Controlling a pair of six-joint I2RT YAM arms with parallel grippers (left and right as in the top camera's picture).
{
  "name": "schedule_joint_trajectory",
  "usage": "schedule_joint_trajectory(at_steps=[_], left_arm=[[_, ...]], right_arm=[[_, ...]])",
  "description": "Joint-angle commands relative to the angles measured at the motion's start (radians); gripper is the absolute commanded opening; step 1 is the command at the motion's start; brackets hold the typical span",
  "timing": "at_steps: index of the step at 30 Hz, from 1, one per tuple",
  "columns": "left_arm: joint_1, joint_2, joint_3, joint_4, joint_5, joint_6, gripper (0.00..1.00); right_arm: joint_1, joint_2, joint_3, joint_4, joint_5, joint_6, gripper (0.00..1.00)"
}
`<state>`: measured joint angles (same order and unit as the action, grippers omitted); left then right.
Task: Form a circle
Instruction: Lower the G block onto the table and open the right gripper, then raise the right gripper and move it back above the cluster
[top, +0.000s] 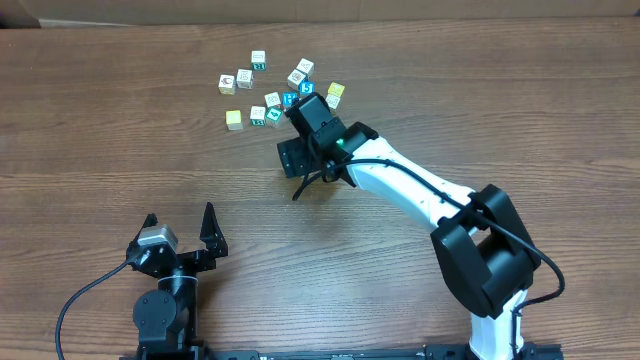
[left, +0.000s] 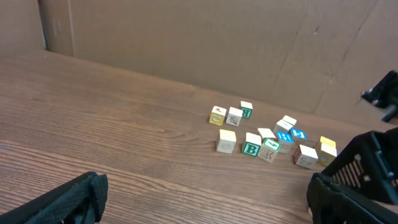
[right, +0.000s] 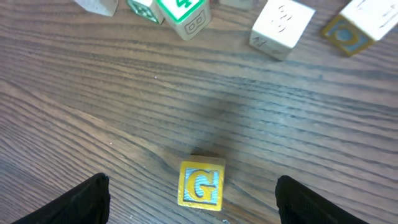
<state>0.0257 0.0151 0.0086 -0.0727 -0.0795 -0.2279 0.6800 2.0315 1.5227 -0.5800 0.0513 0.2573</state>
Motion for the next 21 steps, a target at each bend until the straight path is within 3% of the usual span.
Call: schedule_joint_trajectory(at_steps=[1,21], left_arm=[[-0.005,-0.010,-0.003,0.001,0.002,0.022,1.00],[-0.005,-0.010,-0.003,0.001,0.002,0.022,1.00]], right_arm=[[-0.018,-0.059,0.032,-0.002,0.019,-0.003,0.82],[-0.189,-0.212,0.033,-0.145,0.018,-0.004,0.82]])
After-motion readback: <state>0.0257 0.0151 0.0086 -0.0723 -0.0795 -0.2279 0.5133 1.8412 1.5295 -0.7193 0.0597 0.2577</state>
